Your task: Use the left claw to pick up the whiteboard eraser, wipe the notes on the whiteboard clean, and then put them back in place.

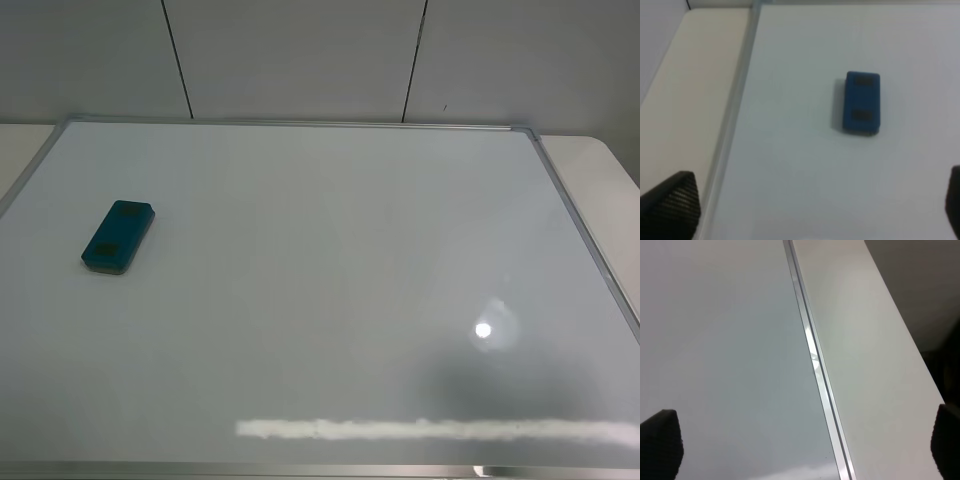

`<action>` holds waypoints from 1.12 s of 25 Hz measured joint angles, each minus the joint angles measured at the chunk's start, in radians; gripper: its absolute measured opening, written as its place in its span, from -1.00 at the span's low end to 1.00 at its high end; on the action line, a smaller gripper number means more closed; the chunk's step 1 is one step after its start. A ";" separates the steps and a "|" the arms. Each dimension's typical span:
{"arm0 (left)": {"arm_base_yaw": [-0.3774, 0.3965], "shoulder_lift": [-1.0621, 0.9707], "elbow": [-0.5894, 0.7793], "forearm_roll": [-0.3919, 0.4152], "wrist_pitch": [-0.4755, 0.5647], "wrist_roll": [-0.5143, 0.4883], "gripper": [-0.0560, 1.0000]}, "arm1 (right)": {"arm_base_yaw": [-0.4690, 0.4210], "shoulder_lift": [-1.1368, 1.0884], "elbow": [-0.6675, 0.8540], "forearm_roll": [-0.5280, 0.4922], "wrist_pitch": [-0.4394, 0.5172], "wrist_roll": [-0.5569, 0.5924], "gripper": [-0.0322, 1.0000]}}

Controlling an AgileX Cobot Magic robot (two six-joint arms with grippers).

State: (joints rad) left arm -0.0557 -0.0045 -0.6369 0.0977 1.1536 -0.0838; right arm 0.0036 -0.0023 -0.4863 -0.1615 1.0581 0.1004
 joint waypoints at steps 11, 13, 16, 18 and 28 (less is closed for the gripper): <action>0.056 0.000 0.127 -0.077 -0.088 0.003 0.99 | 0.000 0.000 0.000 0.000 0.000 0.000 0.98; 0.056 0.000 0.127 -0.078 -0.088 0.010 0.99 | 0.000 0.000 0.000 0.000 0.000 0.000 0.98; 0.056 0.000 0.127 -0.077 -0.088 0.025 0.99 | 0.000 0.000 0.000 0.000 0.000 0.000 0.98; 0.056 0.000 0.127 -0.074 -0.088 0.029 0.99 | 0.000 0.000 0.000 0.000 0.000 0.000 0.98; 0.056 0.000 0.127 -0.072 -0.090 0.034 0.99 | 0.000 0.000 0.000 0.000 0.000 0.000 0.98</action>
State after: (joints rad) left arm 0.0008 -0.0045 -0.5102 0.0261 1.0641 -0.0501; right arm 0.0036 -0.0023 -0.4863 -0.1615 1.0581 0.1004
